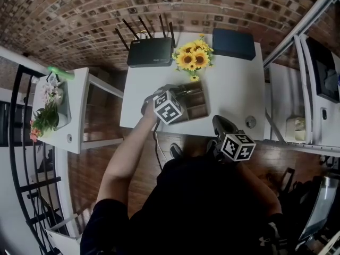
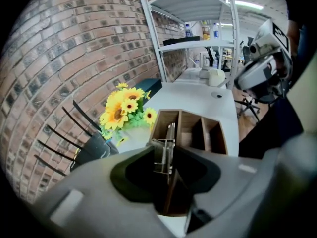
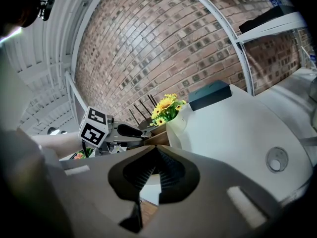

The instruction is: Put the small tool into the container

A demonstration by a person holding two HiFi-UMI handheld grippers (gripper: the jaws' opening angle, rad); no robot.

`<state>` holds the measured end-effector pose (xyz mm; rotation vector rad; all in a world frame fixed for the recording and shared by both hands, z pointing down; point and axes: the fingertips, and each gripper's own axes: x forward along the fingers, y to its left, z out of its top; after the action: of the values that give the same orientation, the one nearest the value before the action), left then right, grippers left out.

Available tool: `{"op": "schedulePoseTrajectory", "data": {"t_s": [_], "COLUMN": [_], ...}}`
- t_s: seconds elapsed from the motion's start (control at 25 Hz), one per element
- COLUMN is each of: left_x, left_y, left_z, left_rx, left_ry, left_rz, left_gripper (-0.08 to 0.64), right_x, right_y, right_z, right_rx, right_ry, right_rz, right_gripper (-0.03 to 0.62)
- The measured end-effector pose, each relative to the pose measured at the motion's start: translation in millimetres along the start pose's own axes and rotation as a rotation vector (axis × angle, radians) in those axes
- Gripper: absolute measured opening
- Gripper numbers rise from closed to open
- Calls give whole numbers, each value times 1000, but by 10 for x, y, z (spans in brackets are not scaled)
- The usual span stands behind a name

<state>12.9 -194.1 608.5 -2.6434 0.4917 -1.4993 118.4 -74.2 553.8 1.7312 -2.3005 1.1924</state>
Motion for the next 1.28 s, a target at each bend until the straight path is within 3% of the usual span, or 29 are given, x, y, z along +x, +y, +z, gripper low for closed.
{"op": "schedulePoseTrajectory", "data": {"t_s": [0.12, 0.2, 0.32, 0.48, 0.56, 0.72, 0.84, 0.96, 1.28], "left_x": [-64, -143, -414, -938, -1117, -1267, -1446, -1593, -1585], "left_y": [45, 77, 39, -14, -139, -534, -581, -628, -776], "left_z": [-37, -89, -101, -104, -153, -349, -487, -521, -452], "left_rx": [-97, -208, -424, -760, -874, -948, -1001, -1007, -1027], "left_ry": [-37, -84, -198, -430, -519, -541, -565, -595, -608], "left_rz": [11, 17, -11, -15, -30, -23, 139, 253, 256], "left_gripper": [173, 176, 168, 104, 95, 95, 18, 3, 3], "right_x": [8, 13, 35, 87, 134, 246, 315, 350, 361], "right_y": [3, 0, 21, 78, 132, 284, 411, 549, 816], "right_z": [11, 21, 34, 37, 23, -27, -15, 9, 71], "right_rx": [-3, -6, -16, -40, -52, -87, -128, -171, -272], "right_ry": [1, 4, 11, 29, 42, 69, 85, 76, 20], "right_rz": [2, 2, 10, 29, 46, 85, 115, 143, 210], "right_gripper": [11, 11, 11, 11, 11, 11, 11, 11, 11]}}
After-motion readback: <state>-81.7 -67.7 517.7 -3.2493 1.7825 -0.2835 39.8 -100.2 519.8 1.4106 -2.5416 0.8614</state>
